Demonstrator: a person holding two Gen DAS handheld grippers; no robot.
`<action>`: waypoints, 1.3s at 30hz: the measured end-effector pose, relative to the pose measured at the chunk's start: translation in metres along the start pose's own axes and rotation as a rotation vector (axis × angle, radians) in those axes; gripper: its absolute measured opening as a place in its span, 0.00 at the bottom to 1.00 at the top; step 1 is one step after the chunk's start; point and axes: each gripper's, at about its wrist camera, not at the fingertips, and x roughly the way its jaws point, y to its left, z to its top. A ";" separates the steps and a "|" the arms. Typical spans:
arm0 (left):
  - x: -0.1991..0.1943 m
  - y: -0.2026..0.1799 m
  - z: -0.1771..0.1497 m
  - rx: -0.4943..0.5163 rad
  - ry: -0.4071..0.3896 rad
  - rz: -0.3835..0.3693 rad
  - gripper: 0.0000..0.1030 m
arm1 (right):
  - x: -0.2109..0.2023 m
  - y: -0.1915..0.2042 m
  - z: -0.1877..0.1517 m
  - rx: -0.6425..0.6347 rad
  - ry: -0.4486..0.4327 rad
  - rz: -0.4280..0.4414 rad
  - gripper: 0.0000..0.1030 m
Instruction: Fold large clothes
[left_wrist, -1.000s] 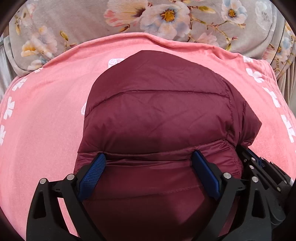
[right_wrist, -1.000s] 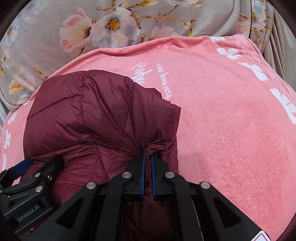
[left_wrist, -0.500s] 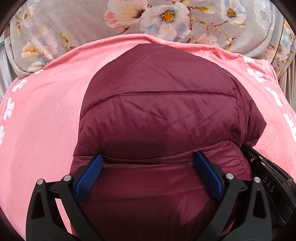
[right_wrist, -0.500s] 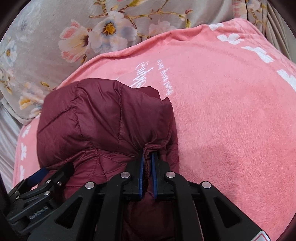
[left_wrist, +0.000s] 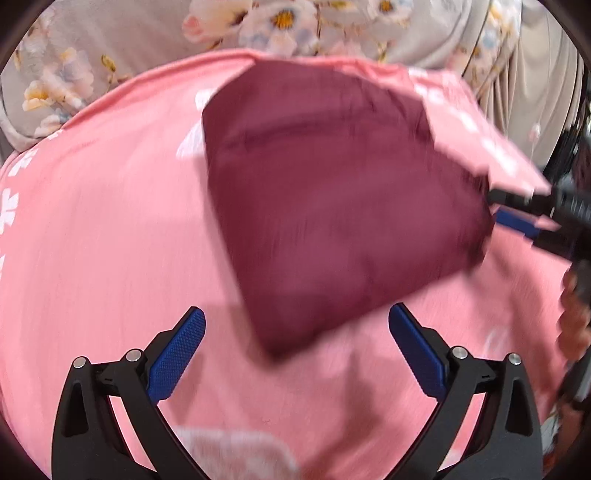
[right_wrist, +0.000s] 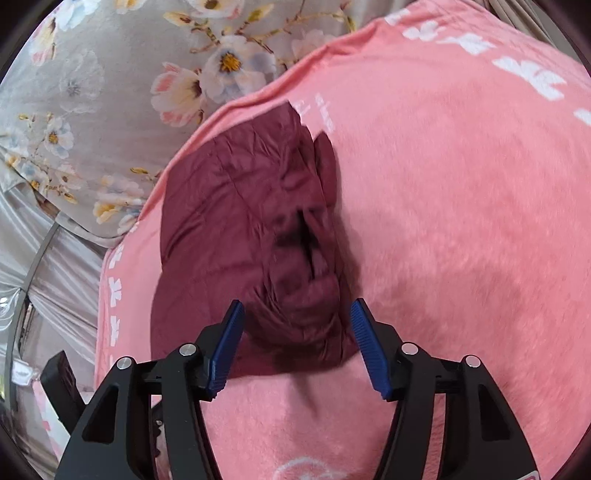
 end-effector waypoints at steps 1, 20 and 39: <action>0.003 0.000 -0.005 -0.004 0.007 0.011 0.94 | 0.002 0.004 -0.001 0.004 -0.001 0.007 0.58; 0.006 0.012 0.005 -0.154 -0.030 0.111 0.94 | -0.071 0.138 0.031 -0.217 -0.114 0.361 0.05; 0.029 0.041 0.003 -0.254 0.052 0.152 0.70 | 0.015 -0.009 -0.031 -0.017 0.036 0.030 0.02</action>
